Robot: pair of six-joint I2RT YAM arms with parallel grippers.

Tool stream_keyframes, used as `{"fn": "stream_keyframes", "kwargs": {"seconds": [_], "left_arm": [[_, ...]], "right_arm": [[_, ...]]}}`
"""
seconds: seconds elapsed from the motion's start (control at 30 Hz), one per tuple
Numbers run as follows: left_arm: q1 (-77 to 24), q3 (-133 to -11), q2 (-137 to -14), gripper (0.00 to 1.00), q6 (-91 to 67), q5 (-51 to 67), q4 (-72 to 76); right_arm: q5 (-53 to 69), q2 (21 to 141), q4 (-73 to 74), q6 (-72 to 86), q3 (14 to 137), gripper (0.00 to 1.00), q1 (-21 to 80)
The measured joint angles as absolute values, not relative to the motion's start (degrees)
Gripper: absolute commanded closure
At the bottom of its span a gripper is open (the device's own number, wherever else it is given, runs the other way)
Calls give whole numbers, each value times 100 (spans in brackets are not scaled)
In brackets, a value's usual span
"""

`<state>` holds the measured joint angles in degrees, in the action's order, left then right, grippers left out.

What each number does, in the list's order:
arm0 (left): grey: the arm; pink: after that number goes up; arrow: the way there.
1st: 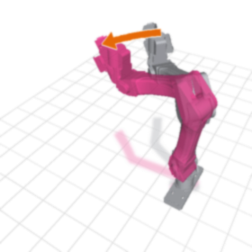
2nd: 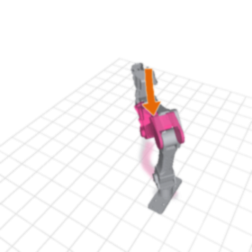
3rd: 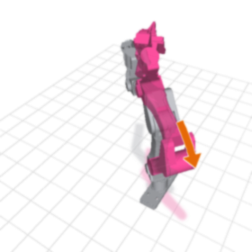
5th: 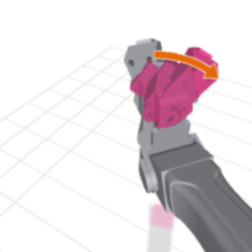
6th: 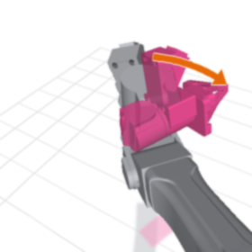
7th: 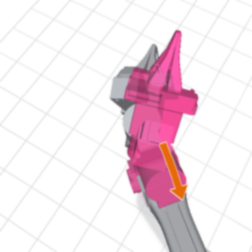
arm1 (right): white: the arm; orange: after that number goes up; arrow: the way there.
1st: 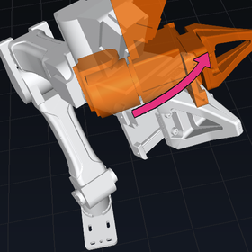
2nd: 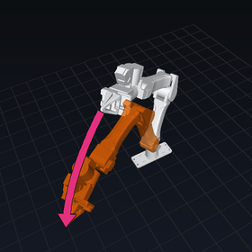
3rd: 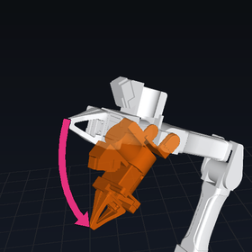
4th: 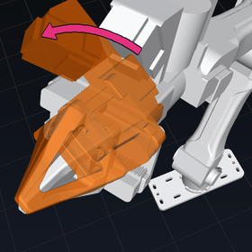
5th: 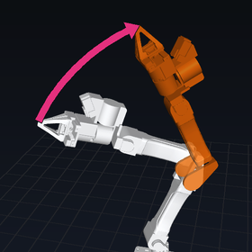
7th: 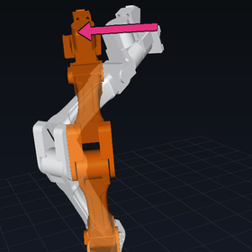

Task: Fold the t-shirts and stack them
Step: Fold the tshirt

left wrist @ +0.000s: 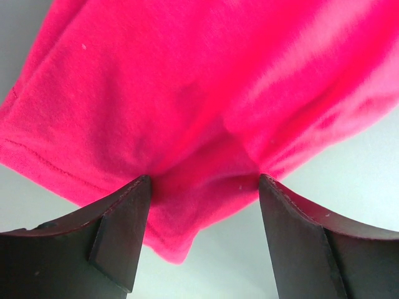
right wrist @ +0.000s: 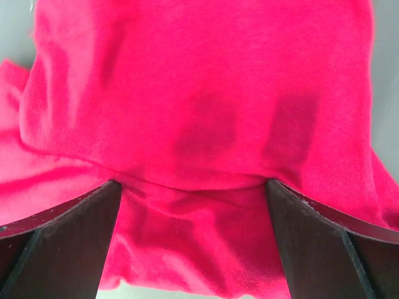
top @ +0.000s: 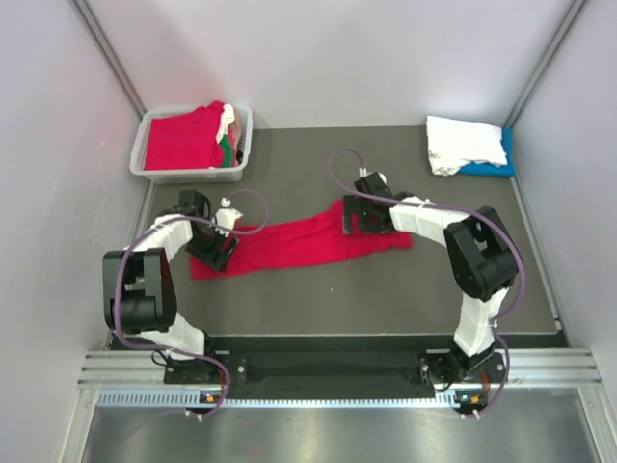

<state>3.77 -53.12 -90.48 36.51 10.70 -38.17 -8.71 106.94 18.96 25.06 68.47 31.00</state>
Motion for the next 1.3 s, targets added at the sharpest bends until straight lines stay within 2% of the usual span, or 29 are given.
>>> {"fn": "stream_keyframes", "kwargs": {"seconds": [0.23,0.57,0.73,0.93,1.17,1.3], "left_arm": [[82,-5594,-8744,27,3920,1116,-4812],[-873,-6123,-8558,26,3889,1326,-5712],[-746,-6112,-8517,28,3806,1103,-5299],[-327,-6163,-9249,28,3743,974,-4676],[-266,-5618,-9494,29,3747,773,-3787],[-224,-5315,-9240,29,3730,812,-3428]], "right_arm": [[-687,11030,1938,2399,7323,0,2775],[-676,11266,2049,2307,7664,0,2709],[-674,11257,2034,2296,7649,0,2709],[-661,11126,1772,2290,7406,0,2705],[-652,11093,1691,2296,7349,0,2696],[-624,11109,1745,2296,7395,0,2685]]}}
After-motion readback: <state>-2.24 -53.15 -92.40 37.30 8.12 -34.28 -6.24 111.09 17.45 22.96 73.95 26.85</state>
